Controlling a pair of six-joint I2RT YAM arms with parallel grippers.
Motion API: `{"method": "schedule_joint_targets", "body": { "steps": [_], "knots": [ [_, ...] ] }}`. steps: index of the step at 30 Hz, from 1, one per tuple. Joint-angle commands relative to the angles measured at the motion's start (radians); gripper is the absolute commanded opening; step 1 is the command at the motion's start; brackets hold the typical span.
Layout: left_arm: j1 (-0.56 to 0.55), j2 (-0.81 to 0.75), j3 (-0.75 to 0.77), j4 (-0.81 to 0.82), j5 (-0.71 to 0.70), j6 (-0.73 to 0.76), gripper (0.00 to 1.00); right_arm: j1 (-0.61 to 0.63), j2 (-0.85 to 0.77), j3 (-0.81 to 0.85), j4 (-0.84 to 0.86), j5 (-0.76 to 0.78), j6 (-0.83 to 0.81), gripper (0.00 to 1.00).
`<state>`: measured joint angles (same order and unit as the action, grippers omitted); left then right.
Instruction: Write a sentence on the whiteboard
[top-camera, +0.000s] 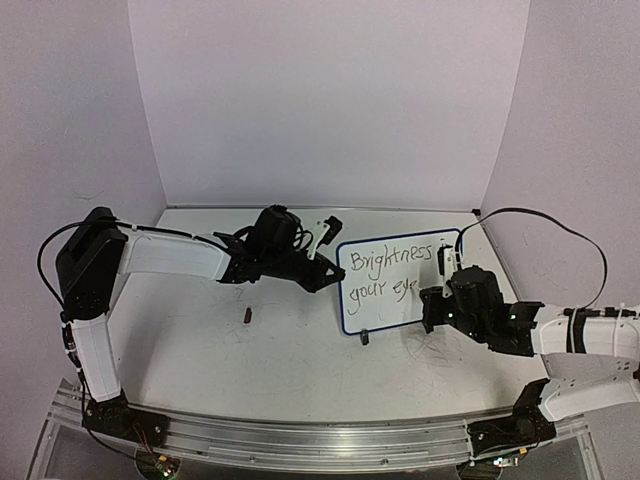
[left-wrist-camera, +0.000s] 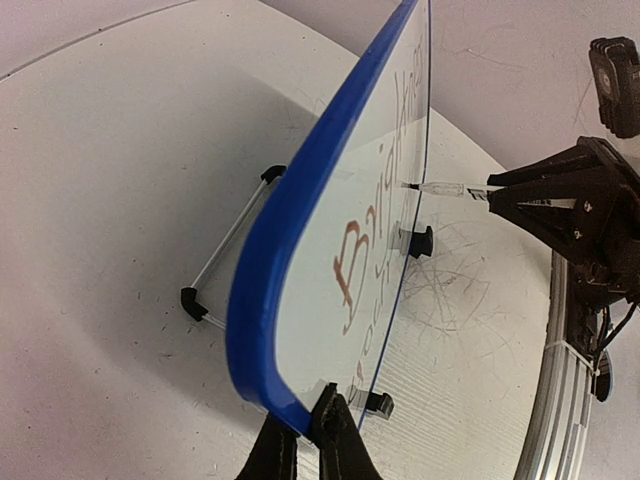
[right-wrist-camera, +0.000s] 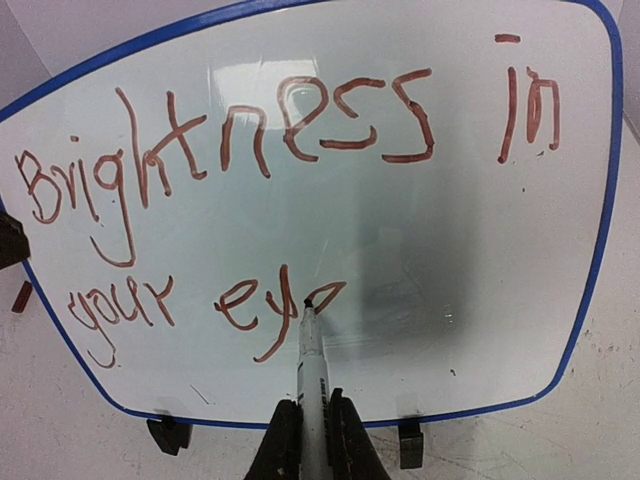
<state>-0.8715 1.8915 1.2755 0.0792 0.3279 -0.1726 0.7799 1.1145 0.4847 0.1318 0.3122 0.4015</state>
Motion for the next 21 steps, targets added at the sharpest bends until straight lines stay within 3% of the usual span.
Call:
{"method": "schedule_joint_targets", "body": {
  "steps": [1, 21],
  "knots": [
    [0.002, 0.031, -0.004, -0.122, -0.112, 0.078, 0.0, -0.004, 0.006, 0.007, -0.046, 0.007, 0.016, 0.0],
    [0.002, 0.033, -0.003, -0.122, -0.114, 0.078, 0.0, -0.004, 0.004, -0.003, -0.069, 0.017, 0.03, 0.0]
  ]
}}
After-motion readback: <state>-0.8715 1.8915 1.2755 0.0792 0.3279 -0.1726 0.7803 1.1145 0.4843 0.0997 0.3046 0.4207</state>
